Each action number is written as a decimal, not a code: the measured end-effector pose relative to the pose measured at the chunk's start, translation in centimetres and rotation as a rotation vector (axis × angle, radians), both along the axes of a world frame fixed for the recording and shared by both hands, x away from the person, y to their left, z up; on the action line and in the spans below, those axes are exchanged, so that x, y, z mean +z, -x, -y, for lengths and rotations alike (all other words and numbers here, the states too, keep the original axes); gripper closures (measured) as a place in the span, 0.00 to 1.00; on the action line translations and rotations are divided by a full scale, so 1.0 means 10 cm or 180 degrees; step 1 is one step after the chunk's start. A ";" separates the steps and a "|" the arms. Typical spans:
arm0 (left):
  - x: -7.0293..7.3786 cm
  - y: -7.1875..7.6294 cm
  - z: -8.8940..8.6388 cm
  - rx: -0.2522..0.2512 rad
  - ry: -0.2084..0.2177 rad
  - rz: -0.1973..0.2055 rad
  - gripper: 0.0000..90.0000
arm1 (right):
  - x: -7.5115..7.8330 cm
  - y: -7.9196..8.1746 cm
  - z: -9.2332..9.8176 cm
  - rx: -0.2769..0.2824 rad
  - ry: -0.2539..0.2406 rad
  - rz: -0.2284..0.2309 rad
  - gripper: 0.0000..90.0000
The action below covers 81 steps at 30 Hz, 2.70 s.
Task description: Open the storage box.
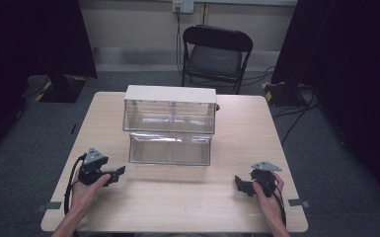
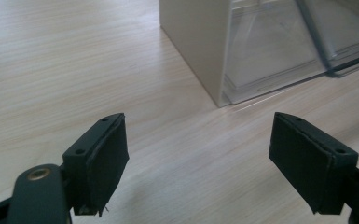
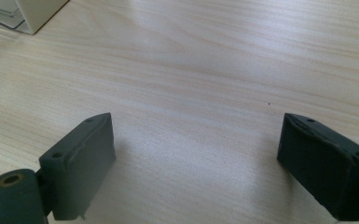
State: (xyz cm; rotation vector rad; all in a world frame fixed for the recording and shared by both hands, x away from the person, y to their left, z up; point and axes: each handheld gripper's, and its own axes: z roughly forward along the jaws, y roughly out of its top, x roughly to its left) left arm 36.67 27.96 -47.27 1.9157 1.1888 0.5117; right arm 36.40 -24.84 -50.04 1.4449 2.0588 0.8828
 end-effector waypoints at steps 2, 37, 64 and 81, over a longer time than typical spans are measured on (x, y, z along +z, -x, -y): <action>0.01 0.01 0.03 -0.0024 0.0010 0.0033 0.21 | 0.00 0.00 0.00 0.0001 0.0000 0.0000 0.11; 0.04 -0.06 0.43 -0.0379 0.0013 0.0116 0.20 | 0.00 0.00 0.00 0.0001 0.0000 0.0000 0.11; 0.06 -0.07 0.41 -0.0342 0.0185 0.0164 0.19 | 0.00 0.00 0.00 0.0006 0.0001 0.0002 0.11; 0.08 -0.05 0.41 -0.0403 0.0212 0.0189 0.21 | 0.00 0.00 0.00 0.0011 0.0002 -0.0001 0.11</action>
